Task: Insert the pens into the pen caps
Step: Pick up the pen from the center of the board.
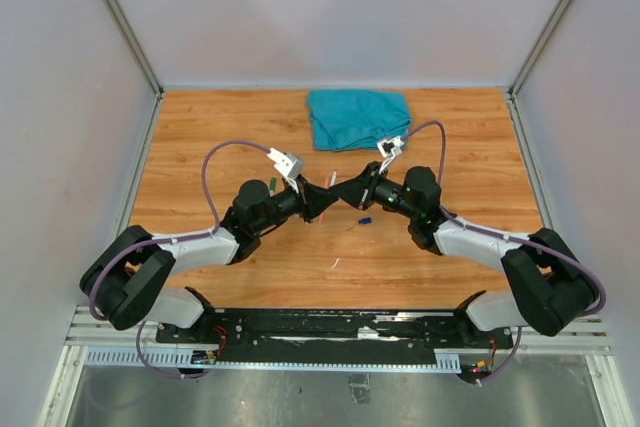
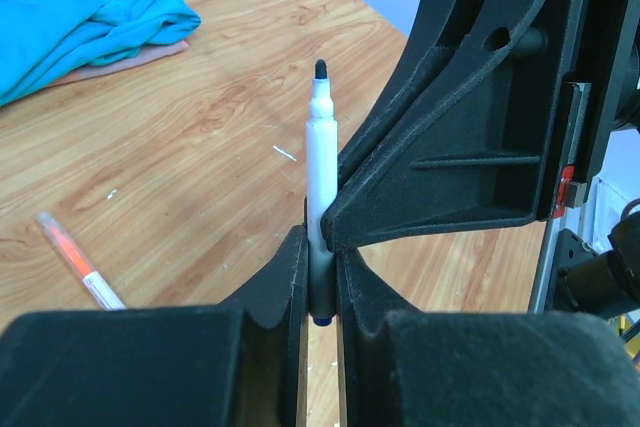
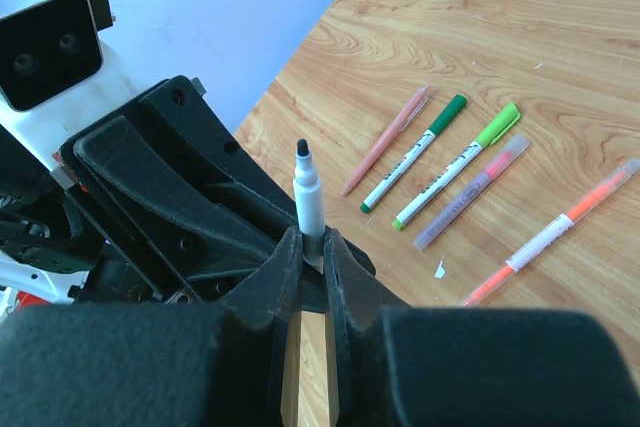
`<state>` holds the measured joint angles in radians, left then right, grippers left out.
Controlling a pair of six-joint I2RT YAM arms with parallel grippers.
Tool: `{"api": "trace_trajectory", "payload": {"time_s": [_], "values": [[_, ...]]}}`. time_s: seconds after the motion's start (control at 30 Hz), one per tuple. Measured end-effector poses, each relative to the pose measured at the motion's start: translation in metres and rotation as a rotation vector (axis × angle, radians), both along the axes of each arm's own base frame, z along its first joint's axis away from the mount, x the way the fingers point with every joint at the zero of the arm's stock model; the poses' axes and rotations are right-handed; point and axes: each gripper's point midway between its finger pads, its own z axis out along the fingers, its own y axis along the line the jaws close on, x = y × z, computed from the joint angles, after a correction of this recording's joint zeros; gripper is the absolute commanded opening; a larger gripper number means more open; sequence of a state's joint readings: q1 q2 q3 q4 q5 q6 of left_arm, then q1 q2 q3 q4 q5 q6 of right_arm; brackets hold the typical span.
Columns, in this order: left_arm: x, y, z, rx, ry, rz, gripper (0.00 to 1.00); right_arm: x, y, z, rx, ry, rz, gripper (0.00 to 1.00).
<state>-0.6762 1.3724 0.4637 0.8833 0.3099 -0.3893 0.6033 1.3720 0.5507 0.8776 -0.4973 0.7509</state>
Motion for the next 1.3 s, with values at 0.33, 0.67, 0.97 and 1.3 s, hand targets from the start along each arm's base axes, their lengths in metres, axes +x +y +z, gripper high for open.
{"api": "trace_trajectory", "payload": {"time_s": [0.33, 0.67, 0.97, 1.3], "values": [[0.001, 0.0, -0.002, 0.005, 0.001, 0.003, 0.0, -0.006, -0.01, 0.009, -0.047, -0.055, -0.027, 0.49], [0.014, 0.012, -0.014, 0.059, 0.017, 0.101, 0.0, 0.012, -0.071, -0.025, -0.434, -0.057, -0.275, 0.53], [0.03, 0.03, -0.018, 0.091, 0.027, 0.24, 0.01, 0.013, -0.102, -0.076, -0.791, 0.129, -0.281, 0.66], [0.036, 0.037, -0.023, 0.109, 0.039, 0.288, 0.01, 0.007, -0.097, -0.132, -0.954, 0.405, -0.279, 0.67]]}}
